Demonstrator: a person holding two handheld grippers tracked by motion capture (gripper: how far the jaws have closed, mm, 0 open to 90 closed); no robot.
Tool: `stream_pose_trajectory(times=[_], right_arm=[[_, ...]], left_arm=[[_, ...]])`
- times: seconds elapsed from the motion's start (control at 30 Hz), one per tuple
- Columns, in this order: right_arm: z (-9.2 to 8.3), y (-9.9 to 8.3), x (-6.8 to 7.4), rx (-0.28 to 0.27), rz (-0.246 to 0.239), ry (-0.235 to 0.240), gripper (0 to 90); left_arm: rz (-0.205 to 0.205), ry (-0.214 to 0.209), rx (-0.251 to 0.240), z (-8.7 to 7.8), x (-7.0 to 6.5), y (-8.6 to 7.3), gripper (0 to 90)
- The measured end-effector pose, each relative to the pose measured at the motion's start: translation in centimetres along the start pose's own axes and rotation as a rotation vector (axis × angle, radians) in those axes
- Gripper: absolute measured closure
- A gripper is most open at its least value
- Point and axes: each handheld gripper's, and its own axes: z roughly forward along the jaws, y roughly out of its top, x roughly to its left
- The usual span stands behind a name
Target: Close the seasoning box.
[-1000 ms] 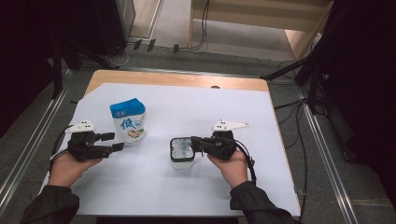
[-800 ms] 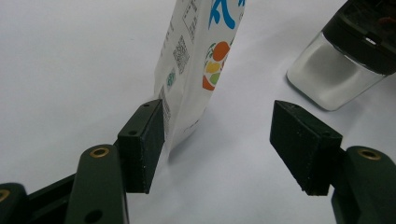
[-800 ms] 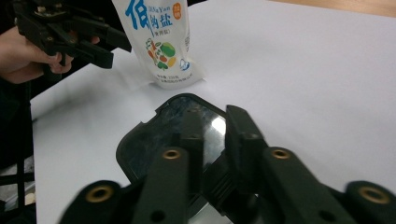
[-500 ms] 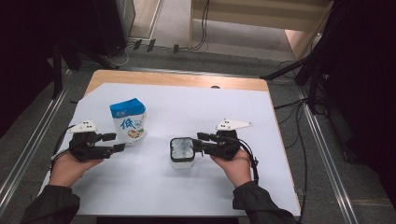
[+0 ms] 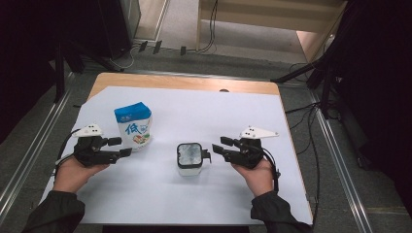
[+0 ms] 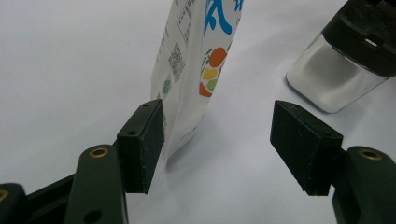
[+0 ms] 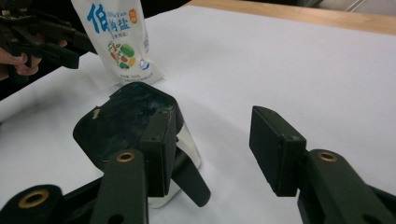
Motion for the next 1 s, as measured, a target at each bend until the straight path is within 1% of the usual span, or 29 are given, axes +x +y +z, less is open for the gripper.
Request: stream_pose_trajectory(times=[0.03,0.07,0.1,0.13,0.17,0.2,0.27,0.3,0.33,0.37,0.4,0.5,0.53,0.6,0.63,0.77,0.87,1.0], right_arm=[[-0.4,-0.2,-0.2,-0.013,-0.005,-0.013,51.4],[-0.4,-0.2,-0.2,-0.013,-0.005,-0.013,51.4],[-0.7,-0.4,-0.4,-0.016,0.003,-0.023,51.4],[-0.7,-0.4,-0.4,-0.016,0.003,-0.023,51.4],[-1.1,-0.5,-0.7,-0.021,0.007,-0.034,51.3],[-1.1,-0.5,-0.7,-0.021,0.007,-0.034,51.3],[-1.5,-0.7,-1.0,-0.03,0.015,-0.049,51.3],[-1.7,-0.9,-1.4,-0.037,0.026,-0.061,51.2],[-1.7,-0.9,-1.4,-0.037,0.026,-0.061,51.2],[-2.1,-1.1,-1.8,-0.036,0.041,-0.078,51.1],[-2.1,-1.1,-1.8,-0.036,0.041,-0.078,51.1],[-2.8,-1.5,-2.3,-0.042,0.052,-0.105,50.4],[-2.8,-1.5,-2.3,-0.042,0.052,-0.105,50.4],[-3.0,-1.7,-2.5,-0.046,0.05,-0.121,49.8],[-3.1,-1.8,-2.6,-0.044,0.048,-0.13,48.6],[-3.3,-2.0,-2.8,-0.04,0.054,-0.146,48.2],[-3.4,-2.0,-3.0,-0.043,0.058,-0.152,48.2],[-3.5,-2.1,-3.1,-0.045,0.061,-0.155,47.8]], left_arm=[[-0.002,-0.001,0.004,0.1,0.0,0.1,36.0],[-0.002,-0.001,0.004,0.1,0.0,0.1,36.0],[0.001,-0.01,0.008,0.2,-0.1,0.1,36.2],[0.008,-0.009,0.014,0.3,-0.2,0.0,36.2],[0.017,-0.008,0.021,0.4,-0.2,0.0,36.3],[0.017,-0.008,0.021,0.4,-0.2,0.0,36.2],[0.009,-0.013,0.024,0.6,-0.1,0.1,36.2],[0.008,-0.01,0.018,0.7,-0.1,0.2,36.3],[0.009,-0.009,0.015,0.8,0.0,0.2,36.3],[0.005,-0.016,0.01,1.0,0.0,0.3,36.2],[0.005,-0.016,0.01,1.0,0.0,0.3,36.2],[0.007,-0.019,0.016,1.2,0.0,0.3,36.1],[0.011,-0.019,0.021,1.2,0.0,0.2,36.1],[0.004,-0.014,0.015,1.1,0.0,0.2,36.2],[0.005,-0.019,0.013,1.1,0.1,0.2,36.2],[0.001,-0.019,0.017,1.0,0.2,0.2,36.2],[0.006,-0.016,0.011,0.9,0.1,0.2,36.2],[0.0,-0.017,0.009,0.8,0.1,0.1,36.1]])
